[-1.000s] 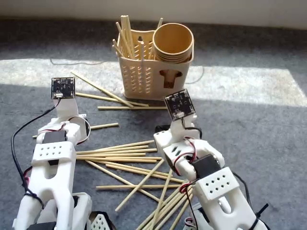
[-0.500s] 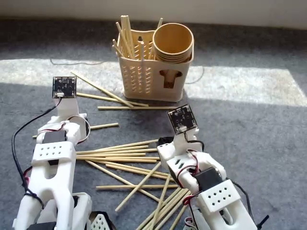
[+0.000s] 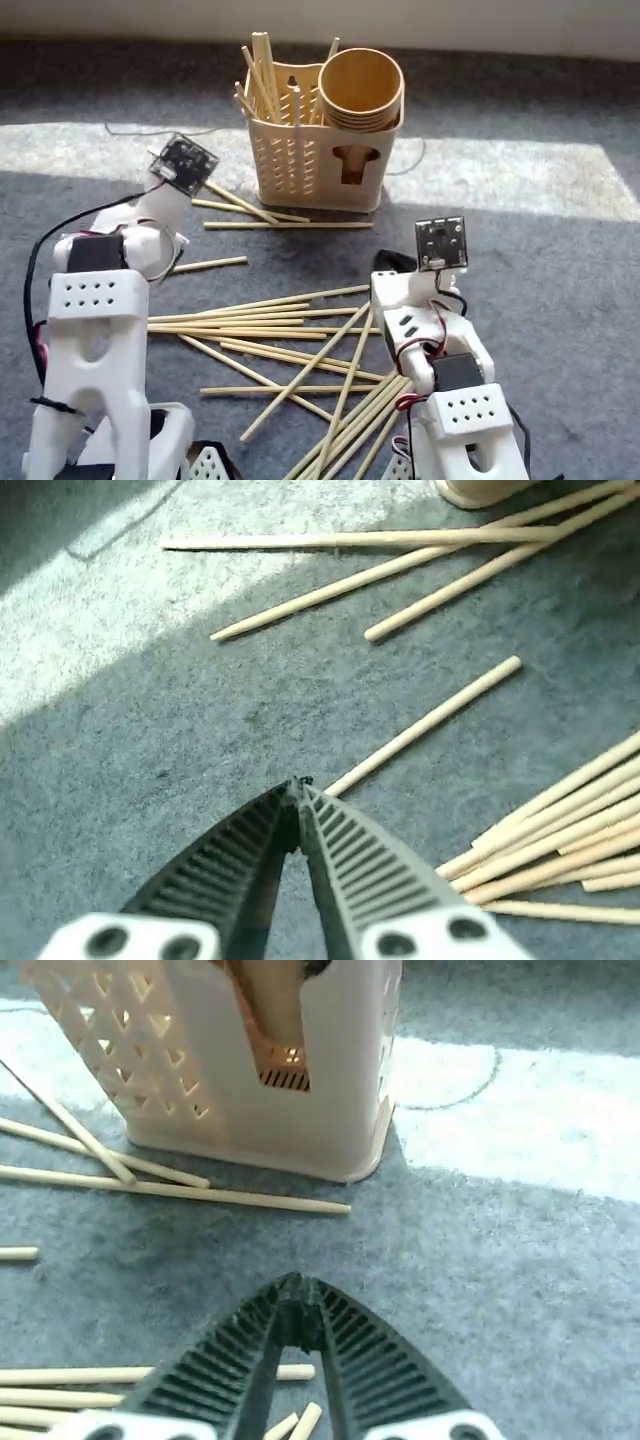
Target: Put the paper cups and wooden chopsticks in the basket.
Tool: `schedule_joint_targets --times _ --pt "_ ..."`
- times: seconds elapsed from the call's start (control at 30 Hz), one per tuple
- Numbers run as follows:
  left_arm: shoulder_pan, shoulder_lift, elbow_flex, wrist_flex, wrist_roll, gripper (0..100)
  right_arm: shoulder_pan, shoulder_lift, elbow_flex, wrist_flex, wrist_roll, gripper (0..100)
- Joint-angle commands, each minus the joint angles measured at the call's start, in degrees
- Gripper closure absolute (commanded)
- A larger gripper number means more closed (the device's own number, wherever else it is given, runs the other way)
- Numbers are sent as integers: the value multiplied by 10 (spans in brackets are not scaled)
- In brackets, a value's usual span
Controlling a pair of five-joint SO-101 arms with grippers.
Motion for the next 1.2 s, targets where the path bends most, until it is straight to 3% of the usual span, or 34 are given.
schedule_joint_targets --times 0.0,0.23,0.4,0.63,1.17 --pt "44 16 -59 63 -76 976 27 -7 0 -36 6 993" --pt "87 212 -154 82 -86 976 35 -6 0 -35 5 993" --pt "115 350 -241 141 -199 953 35 -6 10 -35 6 989" --pt "128 451 -298 149 -265 909 35 -6 13 -36 6 989" --pt "123 607 -407 146 -263 915 32 -6 15 -36 7 988"
